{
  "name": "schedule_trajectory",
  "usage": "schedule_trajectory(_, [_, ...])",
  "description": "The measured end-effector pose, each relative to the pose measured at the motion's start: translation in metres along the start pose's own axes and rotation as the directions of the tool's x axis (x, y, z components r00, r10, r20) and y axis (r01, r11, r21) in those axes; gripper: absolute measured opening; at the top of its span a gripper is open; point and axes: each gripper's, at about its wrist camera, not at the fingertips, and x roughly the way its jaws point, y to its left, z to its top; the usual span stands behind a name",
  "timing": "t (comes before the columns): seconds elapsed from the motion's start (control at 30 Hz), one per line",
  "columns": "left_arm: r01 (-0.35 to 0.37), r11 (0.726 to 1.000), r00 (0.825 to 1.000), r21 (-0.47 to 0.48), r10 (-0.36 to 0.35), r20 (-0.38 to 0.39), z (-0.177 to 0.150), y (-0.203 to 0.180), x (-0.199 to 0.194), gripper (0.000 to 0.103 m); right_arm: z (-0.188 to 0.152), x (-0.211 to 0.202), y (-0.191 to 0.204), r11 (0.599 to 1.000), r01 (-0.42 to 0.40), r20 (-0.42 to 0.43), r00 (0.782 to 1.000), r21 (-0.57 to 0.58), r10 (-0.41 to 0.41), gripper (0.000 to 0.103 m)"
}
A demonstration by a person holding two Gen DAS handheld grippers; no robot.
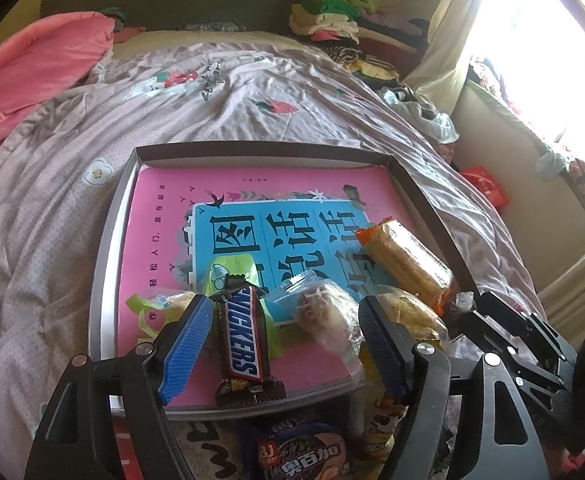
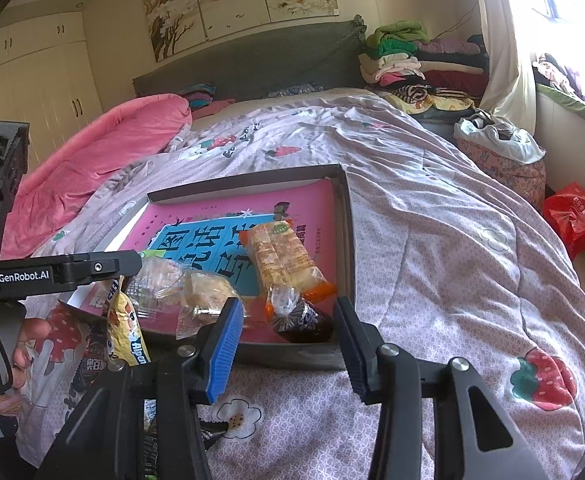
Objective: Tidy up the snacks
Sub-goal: 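Open the right tool to drop the chocolate pack while the left tool releases the clear bag, then move both tools back to the snacks lying beside the tray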
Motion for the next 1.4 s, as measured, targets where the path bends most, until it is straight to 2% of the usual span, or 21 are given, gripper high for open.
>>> schedule_trajectory(0.17, [0.014,1.0,1.0,-0.015,-0.014,0.004,0.001,0.003,-0.005,0.077,0.001,-0.002,-0.001,1.0,0.001,0.011,1.0,0.003,-0.001,0.056])
schedule_trajectory(0.8, [0.018,0.999,0.999,-0.048,-0.016,0.043,-0.006,0.016,-0.036,0.078,0.003,-0.013,0.0,1.0,-0.012,0.045,0.999,-0.009,0.013,0.064])
schedule_trajectory(1.4, [0.024,1.0,0.998,-0.011,-0.023,0.053,-0.019,0.007,-0.054,0.081,0.001,-0.023,0.006,0.999,-0.015,0.054,0.998,-0.03,0.016,0.074])
